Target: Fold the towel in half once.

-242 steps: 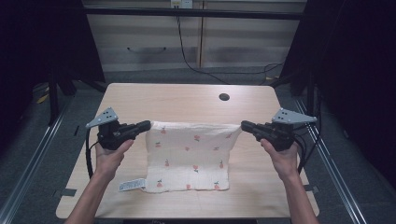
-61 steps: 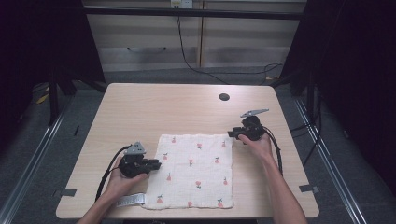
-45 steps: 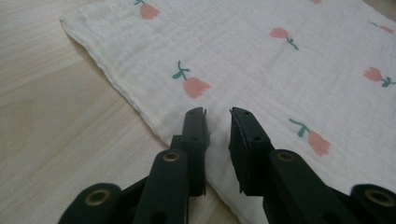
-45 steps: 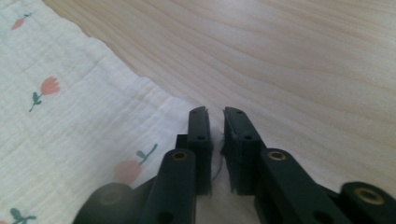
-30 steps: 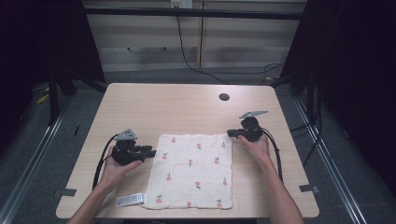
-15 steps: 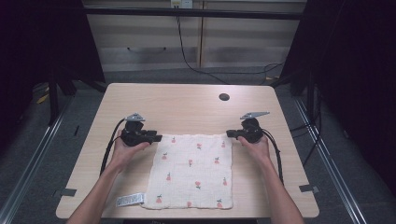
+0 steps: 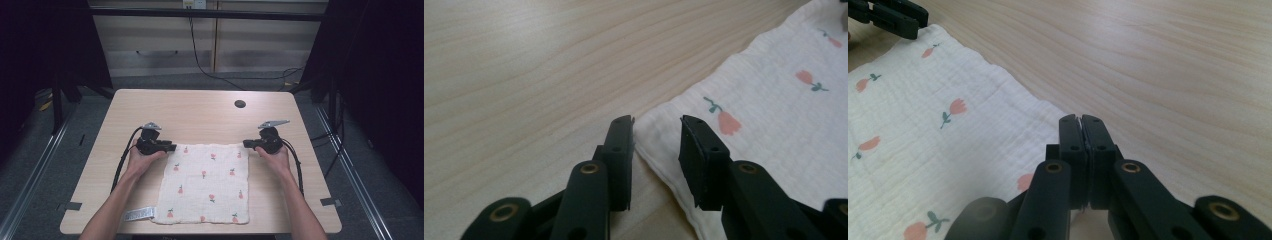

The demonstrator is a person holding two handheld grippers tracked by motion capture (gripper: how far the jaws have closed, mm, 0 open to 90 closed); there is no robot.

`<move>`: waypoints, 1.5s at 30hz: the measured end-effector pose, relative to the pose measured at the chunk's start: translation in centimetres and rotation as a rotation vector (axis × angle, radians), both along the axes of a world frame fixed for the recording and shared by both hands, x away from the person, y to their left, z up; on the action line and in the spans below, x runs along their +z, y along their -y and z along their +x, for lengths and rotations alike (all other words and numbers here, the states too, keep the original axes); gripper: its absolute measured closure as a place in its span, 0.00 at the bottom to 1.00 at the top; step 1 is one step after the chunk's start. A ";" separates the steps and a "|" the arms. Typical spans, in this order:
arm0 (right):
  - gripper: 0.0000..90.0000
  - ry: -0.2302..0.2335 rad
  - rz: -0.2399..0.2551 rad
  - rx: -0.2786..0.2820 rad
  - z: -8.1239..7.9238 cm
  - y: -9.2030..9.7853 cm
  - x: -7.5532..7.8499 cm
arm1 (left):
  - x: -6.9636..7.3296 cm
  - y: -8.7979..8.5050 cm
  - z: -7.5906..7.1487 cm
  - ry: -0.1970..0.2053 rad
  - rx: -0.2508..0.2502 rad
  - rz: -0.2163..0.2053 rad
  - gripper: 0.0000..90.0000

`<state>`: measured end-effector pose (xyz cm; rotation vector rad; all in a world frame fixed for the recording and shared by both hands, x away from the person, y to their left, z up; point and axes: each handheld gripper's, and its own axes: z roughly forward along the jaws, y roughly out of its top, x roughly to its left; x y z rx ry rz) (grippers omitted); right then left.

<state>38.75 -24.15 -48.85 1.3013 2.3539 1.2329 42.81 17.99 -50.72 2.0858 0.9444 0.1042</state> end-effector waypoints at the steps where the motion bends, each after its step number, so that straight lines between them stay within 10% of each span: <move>1: 0.99 -0.001 0.003 -0.003 0.0 0.0 0.0 | 0.0 0.0 0.0 -0.003 0.003 -0.006 0.74; 14: 0.99 -0.010 0.005 -0.001 -0.2 0.1 -0.3 | -0.1 0.4 -0.5 0.010 -0.011 -0.013 0.98; 22: 0.99 0.033 0.041 -0.025 -0.2 0.5 1.0 | 2.5 0.1 -1.4 0.049 -0.003 -0.126 0.98; 25: 0.99 0.050 0.046 -0.022 -0.2 0.2 1.4 | 3.5 0.6 -1.9 0.087 -0.021 -0.099 0.98; 45: 0.99 0.226 0.125 -0.042 -0.3 2.1 9.3 | 9.2 -1.2 -2.5 0.211 0.022 -0.222 0.98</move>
